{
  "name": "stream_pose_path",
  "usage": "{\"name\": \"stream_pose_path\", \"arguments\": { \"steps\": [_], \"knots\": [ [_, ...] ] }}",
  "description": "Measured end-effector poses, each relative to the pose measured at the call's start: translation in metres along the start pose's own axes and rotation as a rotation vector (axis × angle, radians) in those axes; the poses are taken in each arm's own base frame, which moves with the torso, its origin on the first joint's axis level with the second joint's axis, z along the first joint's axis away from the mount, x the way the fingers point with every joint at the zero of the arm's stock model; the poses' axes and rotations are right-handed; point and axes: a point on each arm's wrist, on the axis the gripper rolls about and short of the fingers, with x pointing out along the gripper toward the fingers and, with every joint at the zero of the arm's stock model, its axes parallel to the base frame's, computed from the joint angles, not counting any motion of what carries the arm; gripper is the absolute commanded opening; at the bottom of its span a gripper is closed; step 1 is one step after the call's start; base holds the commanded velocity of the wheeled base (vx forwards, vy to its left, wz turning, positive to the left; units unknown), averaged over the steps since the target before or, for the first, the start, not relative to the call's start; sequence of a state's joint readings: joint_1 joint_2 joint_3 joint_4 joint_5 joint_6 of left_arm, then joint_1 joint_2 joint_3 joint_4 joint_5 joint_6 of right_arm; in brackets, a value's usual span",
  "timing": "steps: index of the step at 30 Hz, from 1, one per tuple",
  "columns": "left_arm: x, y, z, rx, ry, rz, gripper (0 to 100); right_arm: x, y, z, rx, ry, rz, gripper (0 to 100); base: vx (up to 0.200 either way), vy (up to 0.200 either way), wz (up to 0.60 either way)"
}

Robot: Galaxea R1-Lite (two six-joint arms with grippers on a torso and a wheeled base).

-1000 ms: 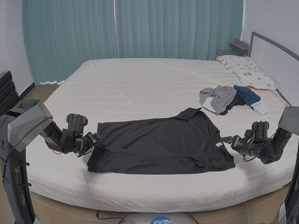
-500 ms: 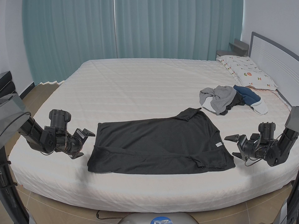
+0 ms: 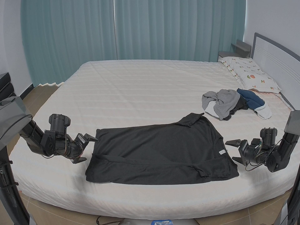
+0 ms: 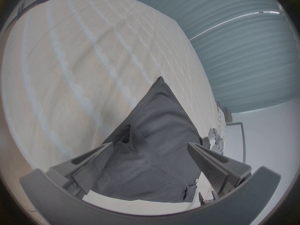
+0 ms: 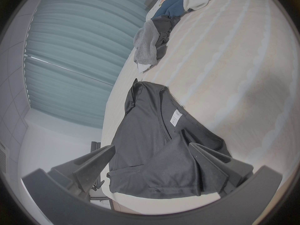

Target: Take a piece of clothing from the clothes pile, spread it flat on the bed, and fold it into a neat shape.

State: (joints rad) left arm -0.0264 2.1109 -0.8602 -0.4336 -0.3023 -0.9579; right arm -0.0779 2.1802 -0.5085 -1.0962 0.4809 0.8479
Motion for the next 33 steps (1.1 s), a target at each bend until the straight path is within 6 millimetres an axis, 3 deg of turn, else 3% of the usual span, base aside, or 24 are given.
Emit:
{"name": "stream_pose_path", "arguments": {
  "steps": [9,19,33],
  "knots": [
    [0.003,0.005,-0.001,0.128,0.066,-0.031,100,0.002,-0.004,-0.006,0.0,0.023,-0.012,100,0.0,0.0,0.0],
    [0.007,0.014,0.006,0.41,0.109,-0.076,100,0.005,-0.005,-0.012,-0.035,0.031,0.0,100,0.0,0.0,0.0],
    [0.029,0.023,-0.006,0.464,0.168,-0.054,100,0.008,-0.011,-0.02,-0.055,0.055,-0.014,100,0.0,0.0,0.0]
  ]
}}
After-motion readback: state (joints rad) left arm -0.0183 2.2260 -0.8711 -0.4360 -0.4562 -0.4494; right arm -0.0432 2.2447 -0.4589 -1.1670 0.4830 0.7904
